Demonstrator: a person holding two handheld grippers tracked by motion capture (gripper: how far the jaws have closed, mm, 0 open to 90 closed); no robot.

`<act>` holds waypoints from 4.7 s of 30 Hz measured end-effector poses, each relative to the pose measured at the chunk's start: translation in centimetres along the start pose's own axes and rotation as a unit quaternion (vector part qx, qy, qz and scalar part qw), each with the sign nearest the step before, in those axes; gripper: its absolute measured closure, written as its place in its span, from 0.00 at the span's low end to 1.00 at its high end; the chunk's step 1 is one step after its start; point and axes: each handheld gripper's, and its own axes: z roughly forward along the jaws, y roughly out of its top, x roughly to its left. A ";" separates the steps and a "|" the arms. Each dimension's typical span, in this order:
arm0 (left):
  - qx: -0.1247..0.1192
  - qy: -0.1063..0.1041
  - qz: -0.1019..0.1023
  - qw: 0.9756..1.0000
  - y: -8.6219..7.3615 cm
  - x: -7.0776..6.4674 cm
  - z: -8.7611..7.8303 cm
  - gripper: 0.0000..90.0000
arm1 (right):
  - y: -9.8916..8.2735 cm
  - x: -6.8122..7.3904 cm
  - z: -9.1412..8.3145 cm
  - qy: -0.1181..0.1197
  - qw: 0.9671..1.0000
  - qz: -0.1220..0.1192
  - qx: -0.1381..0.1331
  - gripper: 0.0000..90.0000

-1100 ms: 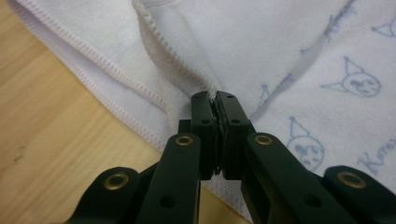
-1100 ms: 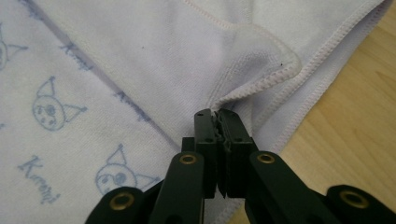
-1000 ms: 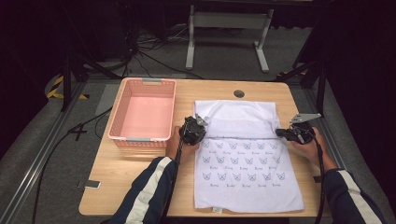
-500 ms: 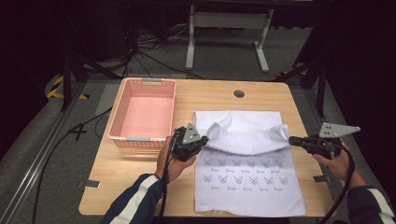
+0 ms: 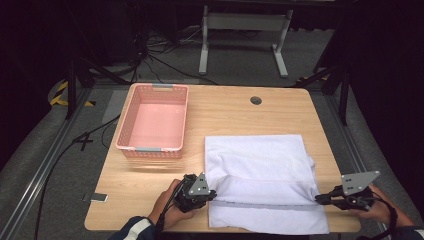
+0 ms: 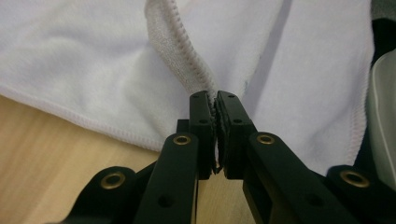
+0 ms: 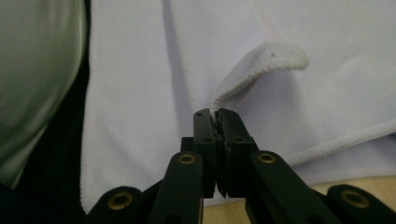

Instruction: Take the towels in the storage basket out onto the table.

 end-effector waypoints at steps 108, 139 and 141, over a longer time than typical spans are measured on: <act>-0.029 0.237 -0.256 0.937 8.0 18.7 9.1 0.29 | 4.2 -21.3 6.0 -0.246 0.929 0.277 -0.030 0.84; -0.139 0.229 -0.169 0.949 13.6 19.7 3.2 0.86 | 8.2 -20.2 -0.7 -0.302 0.914 0.212 -0.168 0.91; -0.135 0.216 -0.142 0.957 13.9 18.5 2.3 0.86 | 8.3 -19.8 -1.1 -0.293 0.917 0.204 -0.177 0.91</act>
